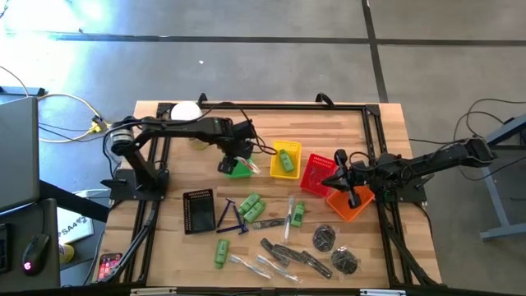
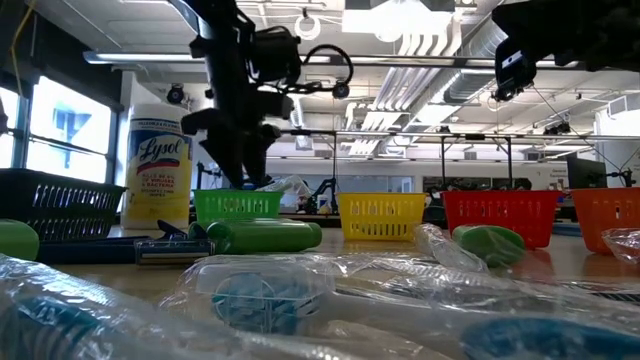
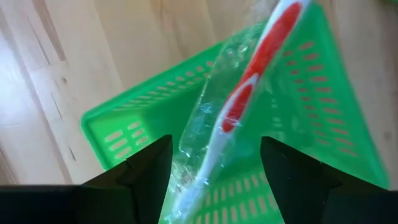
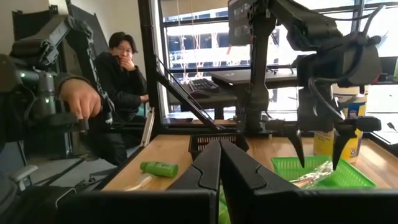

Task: Pick & Place Travel size toiletries
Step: Put the orange toothbrush into the green bin

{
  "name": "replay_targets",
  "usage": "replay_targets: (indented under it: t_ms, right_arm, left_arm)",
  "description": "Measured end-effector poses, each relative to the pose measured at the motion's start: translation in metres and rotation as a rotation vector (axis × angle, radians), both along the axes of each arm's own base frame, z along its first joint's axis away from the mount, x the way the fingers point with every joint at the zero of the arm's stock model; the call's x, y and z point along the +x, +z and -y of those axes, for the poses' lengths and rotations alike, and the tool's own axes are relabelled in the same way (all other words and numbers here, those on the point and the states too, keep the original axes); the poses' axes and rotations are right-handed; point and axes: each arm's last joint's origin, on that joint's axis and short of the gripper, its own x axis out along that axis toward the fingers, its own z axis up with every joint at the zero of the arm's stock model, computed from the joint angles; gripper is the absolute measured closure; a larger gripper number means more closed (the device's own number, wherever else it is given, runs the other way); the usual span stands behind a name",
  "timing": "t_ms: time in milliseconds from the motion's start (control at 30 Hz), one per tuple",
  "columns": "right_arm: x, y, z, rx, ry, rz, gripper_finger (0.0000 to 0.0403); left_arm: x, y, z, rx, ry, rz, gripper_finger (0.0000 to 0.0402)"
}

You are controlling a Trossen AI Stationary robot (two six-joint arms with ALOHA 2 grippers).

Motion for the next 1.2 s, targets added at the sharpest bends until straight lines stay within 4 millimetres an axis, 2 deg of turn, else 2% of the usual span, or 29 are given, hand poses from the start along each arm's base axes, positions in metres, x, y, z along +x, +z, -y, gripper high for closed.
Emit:
replay_targets:
  t_ms: [300, 433, 567, 800, 833, 1033, 1200]
  right_arm:
    - [0.0, 0.0, 0.0, -0.008, -0.007, 0.003, 0.0401]
    - [0.0, 0.0, 0.0, -0.007, -0.011, 0.004, 0.0401]
    - [0.0, 0.0, 0.0, -0.007, -0.011, 0.004, 0.0401]
    - [0.0, 0.001, 0.0, -0.003, -0.011, 0.011, 0.04]
    - [0.0, 0.001, 0.0, -0.003, -0.011, 0.011, 0.04]
    - [0.0, 0.001, 0.0, 0.004, -0.01, 0.014, 0.04]
    - [0.0, 0.002, 0.0, 0.007, -0.008, 0.02, 0.04]
  left_arm:
    - [0.01, -0.021, -0.004, 0.032, -0.05, -0.053, 0.0164]
    - [0.012, -0.022, -0.004, 0.039, -0.061, -0.043, 0.017]
    - [0.013, -0.022, -0.005, 0.044, -0.062, -0.03, 0.0215]
    - [0.013, -0.022, -0.005, 0.048, -0.082, -0.029, 0.0373]
    - [0.013, -0.022, -0.004, 0.041, -0.084, -0.026, 0.0383]
    - [0.012, -0.011, 0.0, -0.004, -0.122, 0.036, 0.0369]
    - [0.015, 0.009, 0.006, -0.139, -0.226, 0.231, 0.0388]
